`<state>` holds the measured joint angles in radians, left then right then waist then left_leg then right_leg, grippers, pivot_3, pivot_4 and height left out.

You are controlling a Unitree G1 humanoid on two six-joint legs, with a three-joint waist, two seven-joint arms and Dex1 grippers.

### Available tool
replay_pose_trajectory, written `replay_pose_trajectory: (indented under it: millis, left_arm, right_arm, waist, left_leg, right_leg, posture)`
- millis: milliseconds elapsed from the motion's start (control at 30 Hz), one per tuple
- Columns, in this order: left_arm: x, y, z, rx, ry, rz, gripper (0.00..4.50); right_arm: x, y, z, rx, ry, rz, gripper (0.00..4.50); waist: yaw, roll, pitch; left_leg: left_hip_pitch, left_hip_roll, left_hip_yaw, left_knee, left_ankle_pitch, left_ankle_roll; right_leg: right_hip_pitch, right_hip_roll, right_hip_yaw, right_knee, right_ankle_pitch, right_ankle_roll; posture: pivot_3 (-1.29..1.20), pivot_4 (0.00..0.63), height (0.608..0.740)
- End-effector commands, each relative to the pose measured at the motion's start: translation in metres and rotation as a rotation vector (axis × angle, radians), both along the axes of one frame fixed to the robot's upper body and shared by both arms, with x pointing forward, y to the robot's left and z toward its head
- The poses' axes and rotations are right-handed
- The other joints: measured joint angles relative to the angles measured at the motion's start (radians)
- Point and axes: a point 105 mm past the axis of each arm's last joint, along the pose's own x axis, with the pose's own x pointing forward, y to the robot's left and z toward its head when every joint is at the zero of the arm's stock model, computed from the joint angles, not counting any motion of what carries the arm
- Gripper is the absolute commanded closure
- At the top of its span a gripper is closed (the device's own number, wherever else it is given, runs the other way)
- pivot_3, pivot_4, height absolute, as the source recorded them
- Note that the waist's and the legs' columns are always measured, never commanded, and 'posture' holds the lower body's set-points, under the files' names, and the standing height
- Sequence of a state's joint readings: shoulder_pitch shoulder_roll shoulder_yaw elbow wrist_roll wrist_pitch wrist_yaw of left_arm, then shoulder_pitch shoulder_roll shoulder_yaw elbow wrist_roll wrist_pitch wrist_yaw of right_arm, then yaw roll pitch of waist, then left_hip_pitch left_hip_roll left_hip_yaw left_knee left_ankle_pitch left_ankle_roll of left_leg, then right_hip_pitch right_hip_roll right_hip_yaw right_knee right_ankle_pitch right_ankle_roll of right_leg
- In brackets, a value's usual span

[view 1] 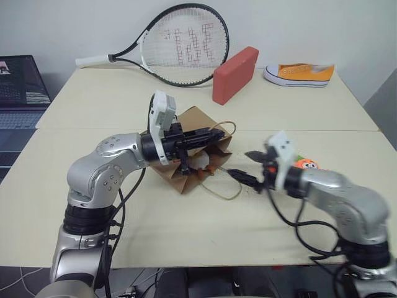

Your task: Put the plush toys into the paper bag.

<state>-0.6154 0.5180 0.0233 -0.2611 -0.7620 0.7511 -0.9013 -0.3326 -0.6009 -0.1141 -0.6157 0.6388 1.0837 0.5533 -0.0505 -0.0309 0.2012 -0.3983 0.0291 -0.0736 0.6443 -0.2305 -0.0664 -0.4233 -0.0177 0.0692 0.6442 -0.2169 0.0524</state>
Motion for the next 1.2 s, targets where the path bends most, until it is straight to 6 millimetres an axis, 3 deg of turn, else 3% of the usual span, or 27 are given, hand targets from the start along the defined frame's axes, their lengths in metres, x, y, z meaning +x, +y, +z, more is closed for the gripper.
replay_pose_trajectory:
  millis: [33, 267, 467, 800, 900, 1200]
  left_arm:
    - [-0.003, -0.003, 0.009, -0.018, -0.050, -0.011, 4.50]
    - [-0.004, -0.004, 0.009, -0.022, -0.053, -0.024, 4.50]
    - [-0.003, -0.007, 0.009, -0.027, -0.057, -0.025, 4.50]
    - [-0.004, -0.005, 0.010, -0.020, -0.066, -0.018, 4.50]
    - [-0.004, -0.003, 0.009, -0.018, -0.067, -0.008, 4.50]
    - [-0.004, 0.003, 0.009, -0.010, -0.067, 0.008, 4.50]
  right_arm:
    - [-0.014, -0.028, 0.017, -0.012, -0.093, -0.004, 0.03]
    - [-0.016, -0.111, -0.003, -0.104, -0.078, -0.329, 0.03]
    - [-0.013, -0.148, -0.033, 0.009, 0.006, -0.561, 0.03]
    - [-0.003, -0.145, -0.075, 0.153, 0.203, -0.646, 0.03]
    - [0.000, -0.137, -0.082, 0.165, 0.233, -0.636, 0.61]
    - [0.007, -0.131, -0.074, 0.152, 0.188, -0.612, 3.65]
  waist:
    - [0.001, 0.000, 0.000]
    - [0.003, -0.001, 0.000]
    - [-0.001, -0.001, 0.000]
    - [-0.004, 0.000, 0.000]
    - [-0.004, 0.000, 0.000]
    - [-0.004, 0.000, 0.000]
  left_leg:
    - [0.000, 0.000, 0.000, 0.000, 0.000, 0.000]
    - [0.000, 0.000, 0.001, 0.000, 0.000, 0.000]
    - [0.001, 0.000, 0.002, 0.001, 0.000, 0.000]
    - [0.001, 0.000, 0.002, 0.001, 0.000, 0.000]
    - [0.000, 0.000, 0.001, 0.001, 0.000, 0.000]
    - [0.001, 0.000, 0.002, 0.001, 0.000, 0.000]
  right_leg:
    - [0.000, 0.000, 0.000, 0.000, 0.000, 0.000]
    - [0.000, 0.000, 0.001, 0.000, 0.000, 0.000]
    - [0.001, 0.000, 0.001, 0.000, 0.000, 0.000]
    - [0.001, 0.000, 0.002, 0.000, 0.000, 0.000]
    - [0.001, 0.000, 0.002, 0.000, 0.000, 0.000]
    - [0.001, 0.000, 0.002, 0.000, 0.000, 0.000]
  posture:
    - [0.00, 0.150, 0.740]
    - [0.00, 0.150, 0.740]
    - [0.00, 0.150, 0.740]
    - [0.00, 0.150, 0.740]
    - [0.00, 0.150, 0.740]
    - [0.00, 0.150, 0.740]
